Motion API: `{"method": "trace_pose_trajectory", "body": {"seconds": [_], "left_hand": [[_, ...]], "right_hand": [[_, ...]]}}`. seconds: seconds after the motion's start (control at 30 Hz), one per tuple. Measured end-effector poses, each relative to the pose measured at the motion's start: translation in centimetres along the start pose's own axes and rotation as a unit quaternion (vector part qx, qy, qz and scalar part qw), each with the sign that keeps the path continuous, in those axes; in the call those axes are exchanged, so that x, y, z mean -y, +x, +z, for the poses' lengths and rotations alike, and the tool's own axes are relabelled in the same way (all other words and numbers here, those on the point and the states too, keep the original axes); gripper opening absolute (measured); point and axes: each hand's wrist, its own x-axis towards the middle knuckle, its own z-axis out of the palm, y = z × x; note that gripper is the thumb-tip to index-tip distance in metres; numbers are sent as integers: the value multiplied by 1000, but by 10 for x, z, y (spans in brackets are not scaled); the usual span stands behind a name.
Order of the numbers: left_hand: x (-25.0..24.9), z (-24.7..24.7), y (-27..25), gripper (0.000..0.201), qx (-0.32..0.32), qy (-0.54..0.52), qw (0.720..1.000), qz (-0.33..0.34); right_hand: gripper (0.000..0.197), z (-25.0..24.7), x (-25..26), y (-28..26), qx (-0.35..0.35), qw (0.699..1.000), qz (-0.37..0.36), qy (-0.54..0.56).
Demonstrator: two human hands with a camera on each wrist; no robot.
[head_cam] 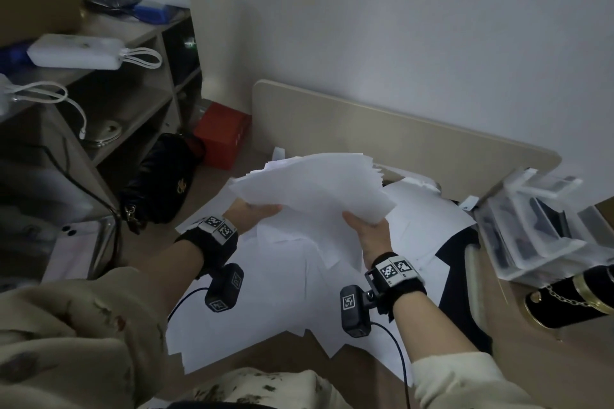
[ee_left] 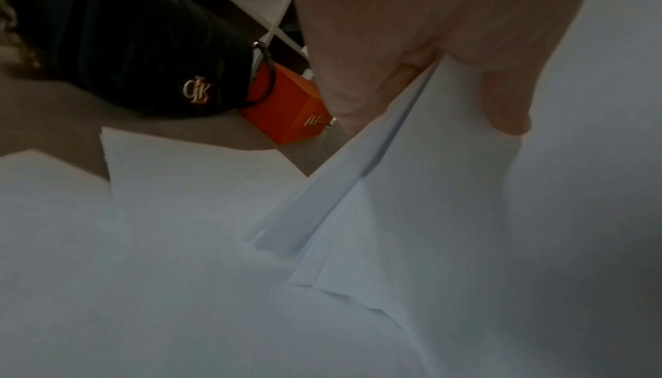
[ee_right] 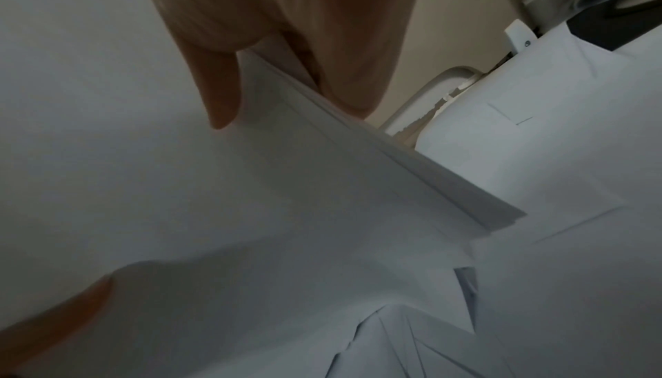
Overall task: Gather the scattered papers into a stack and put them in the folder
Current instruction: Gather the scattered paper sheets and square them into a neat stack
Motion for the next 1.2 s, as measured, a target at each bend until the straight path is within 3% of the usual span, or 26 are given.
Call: {"method": "trace_pose_trajectory", "body": {"seconds": [0.07,0.17,0.23,0.3,0.4,0.47,0.53,0.6,0.67,0.87,0.97,1.1,1.2], "left_hand": [[-1,5,0,21,13,20,1000,2],[-2,9,1,17,-22,-10,1000,9],[-5,7,3,34,-40,-101,994,-7],[-10,4,4,43,-9,-172,985,-30],[-11,-3,2,39,67,-153,985,-31],[-3,-7,1,36,99,-138,984,-52],[4,-10,0,52,129,-127,979,-93],[5,-12,-2,61,147,-94,979,-104],[-1,-11,-4,44,154,-67,983,-77],[-16,0,0,34,38,-77,996,3],[-20,5,1,30,-7,-81,996,34],[-18,3,-1,31,-7,-44,998,44],[-16,-3,-3,33,12,-50,998,33]], "right_hand": [[22,0,-2,3,-16,1000,1,2],[20,2,1,7,-12,1000,-2,-13],[21,2,5,10,-6,1000,-2,11],[25,-2,5,14,1,999,6,36],[30,-8,-1,15,27,999,24,21],[48,-12,-6,13,47,999,19,-2],[66,-14,-7,12,70,997,35,-16],[62,-16,-8,11,85,995,53,-29],[49,-14,-6,10,92,993,59,-38],[62,1,5,16,14,998,-23,-57],[42,6,15,13,-13,998,-50,-22],[35,7,3,6,-5,999,-45,-22],[58,3,-5,7,28,998,-29,-50]]}}
